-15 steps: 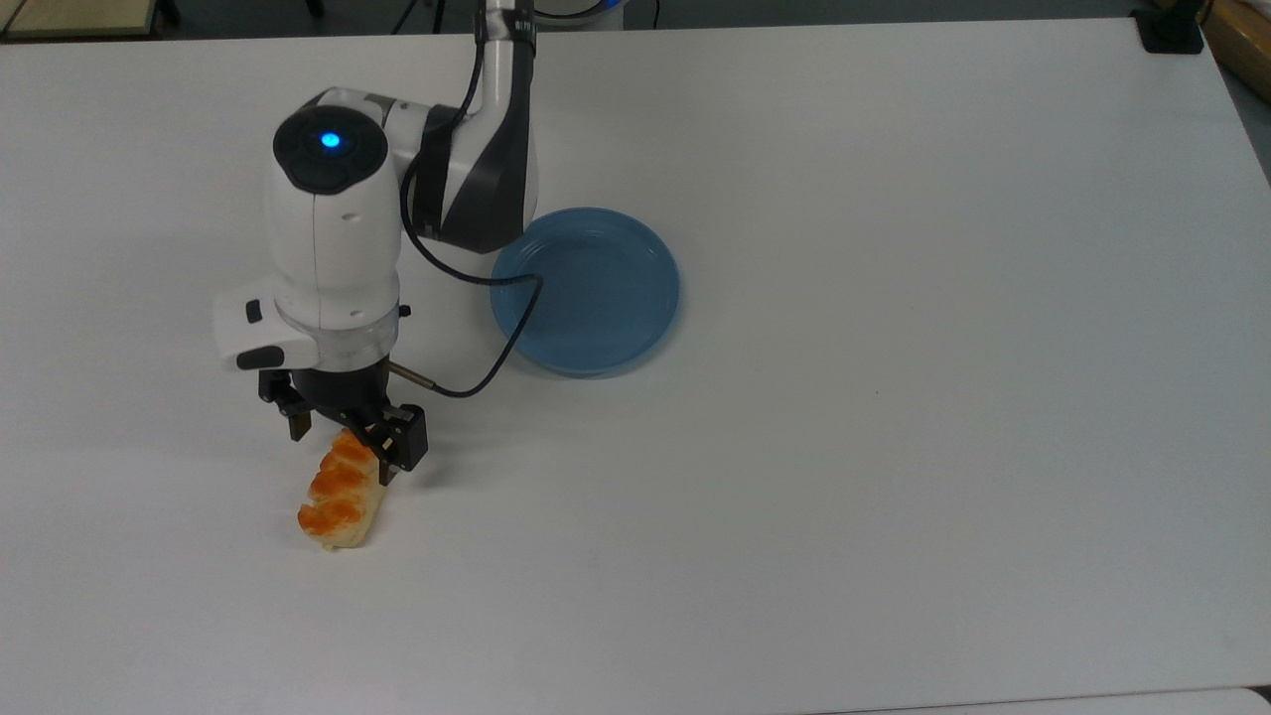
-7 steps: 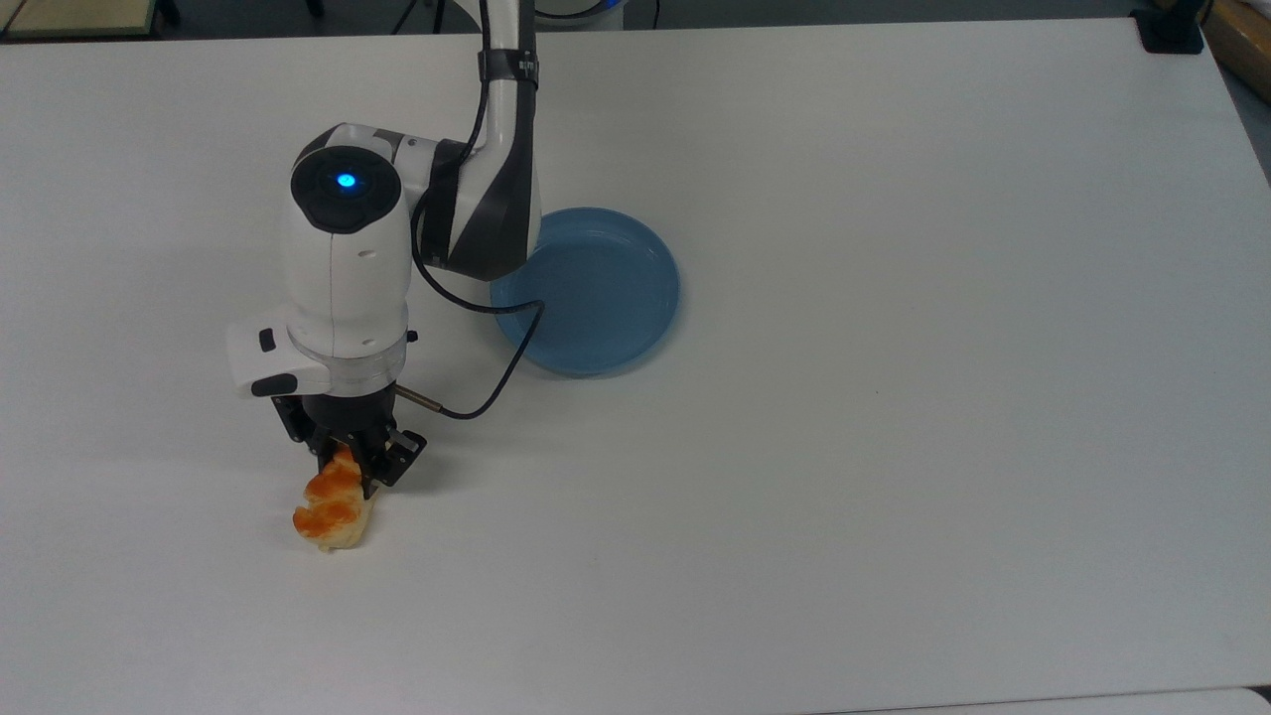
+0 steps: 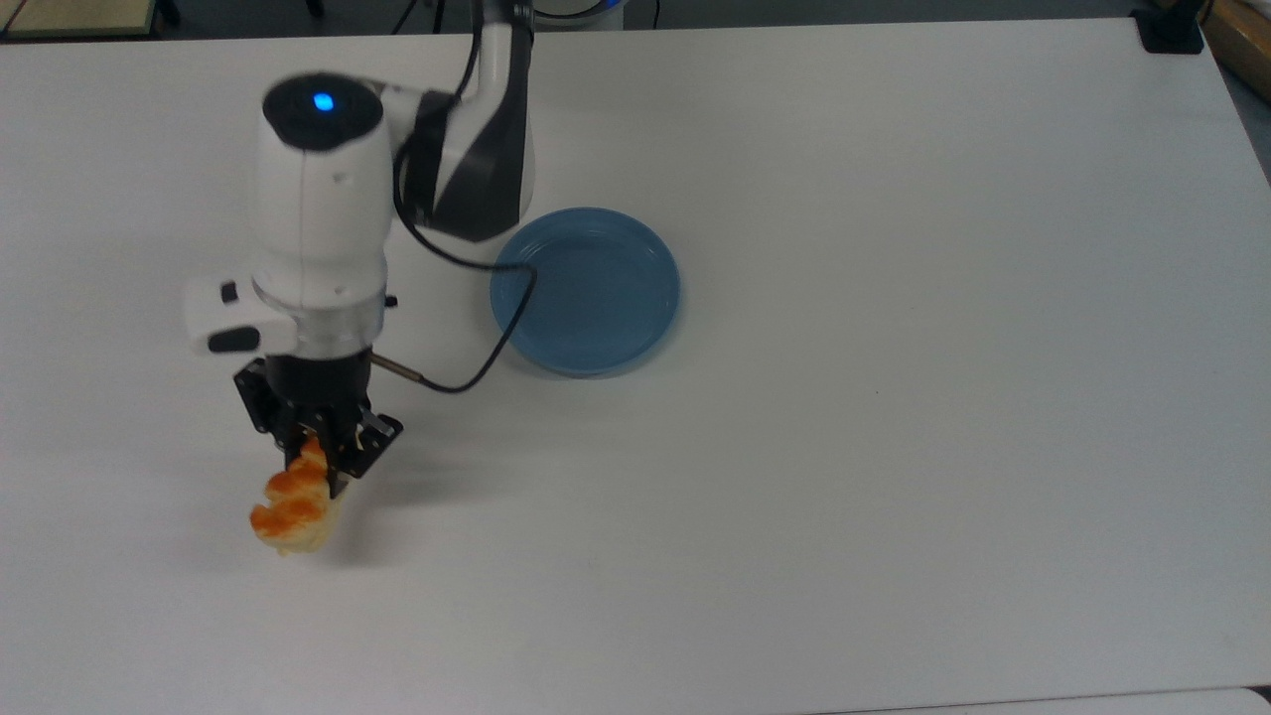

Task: Put the bread on a plate
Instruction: 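Carry the held bread roll over the blue plate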

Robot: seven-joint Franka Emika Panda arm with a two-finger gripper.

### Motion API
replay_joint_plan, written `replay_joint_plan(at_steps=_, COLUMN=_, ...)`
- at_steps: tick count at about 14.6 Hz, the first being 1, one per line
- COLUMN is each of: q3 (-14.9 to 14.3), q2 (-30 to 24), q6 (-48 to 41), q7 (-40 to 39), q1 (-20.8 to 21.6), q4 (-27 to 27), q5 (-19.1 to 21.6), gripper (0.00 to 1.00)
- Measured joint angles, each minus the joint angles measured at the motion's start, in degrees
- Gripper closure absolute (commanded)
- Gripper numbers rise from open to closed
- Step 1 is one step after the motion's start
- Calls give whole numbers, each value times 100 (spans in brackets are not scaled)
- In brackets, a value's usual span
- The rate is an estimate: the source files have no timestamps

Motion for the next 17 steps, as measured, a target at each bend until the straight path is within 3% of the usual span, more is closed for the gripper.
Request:
replay_joint_plan(at_steps=6, q3=47, q2=-1543, q6=-1168, q7=-214, q1=207, q4=-622, q5=2, gripper=56)
replay_joint_plan(at_steps=10, q3=158, q2=-2532, q6=-1957, q7=-229, q1=794, q4=-1365, q5=58, gripper=54)
replay_joint_plan(at_steps=13, q3=247, q2=-2675, q6=-2257, q7=-229, q1=1151, q4=-1831, q5=62, gripper=54)
replay_joint_plan(at_steps=17, q3=256, q2=-2362, q6=-2297, q7=-230, q1=1542, q4=-2404, q5=37, gripper=53)
